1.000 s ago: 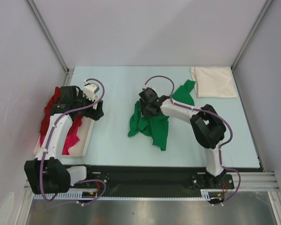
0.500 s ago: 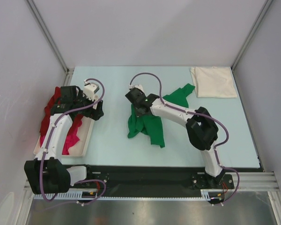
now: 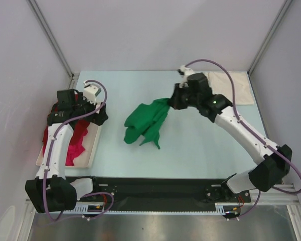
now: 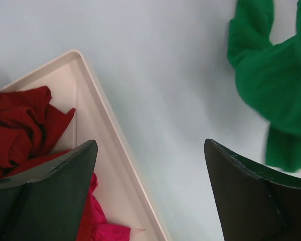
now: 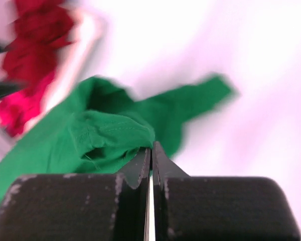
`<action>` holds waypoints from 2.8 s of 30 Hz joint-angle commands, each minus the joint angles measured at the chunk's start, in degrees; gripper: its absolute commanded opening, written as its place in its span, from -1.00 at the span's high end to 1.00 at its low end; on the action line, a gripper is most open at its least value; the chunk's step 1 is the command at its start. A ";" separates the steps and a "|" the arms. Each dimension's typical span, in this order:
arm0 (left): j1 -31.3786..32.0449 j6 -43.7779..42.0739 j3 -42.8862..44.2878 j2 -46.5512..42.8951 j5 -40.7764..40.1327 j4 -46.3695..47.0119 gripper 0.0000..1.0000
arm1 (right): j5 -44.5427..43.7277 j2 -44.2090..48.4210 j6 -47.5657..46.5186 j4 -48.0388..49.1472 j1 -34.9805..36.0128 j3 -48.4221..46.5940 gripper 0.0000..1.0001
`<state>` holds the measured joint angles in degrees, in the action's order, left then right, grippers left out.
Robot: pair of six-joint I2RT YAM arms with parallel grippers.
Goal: Fold and stack the t-shirts
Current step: Flatten the tshirt out
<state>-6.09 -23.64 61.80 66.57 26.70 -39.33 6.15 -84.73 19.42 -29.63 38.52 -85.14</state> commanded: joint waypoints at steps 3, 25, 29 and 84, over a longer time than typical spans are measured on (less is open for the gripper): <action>-0.07 -2.90 3.41 -0.56 8.54 -1.97 -0.86 | 7.47 1.41 -4.55 1.85 -18.46 14.38 0.94; 33.58 -2.64 4.64 18.14 -13.16 6.72 -0.82 | -1.24 11.86 9.40 1.50 -29.91 36.95 -0.20; 40.43 -4.57 7.71 24.92 -15.27 9.97 -0.94 | -0.88 11.43 10.99 5.01 -30.61 41.01 -0.25; 33.51 -5.72 28.64 -15.42 -19.84 -20.53 0.99 | -4.83 33.23 1.24 -16.78 -34.74 -17.77 1.00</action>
<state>27.53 -28.73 88.03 49.84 11.68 -59.31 3.55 -47.86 22.33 -45.78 3.90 -101.60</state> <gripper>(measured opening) 0.014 0.018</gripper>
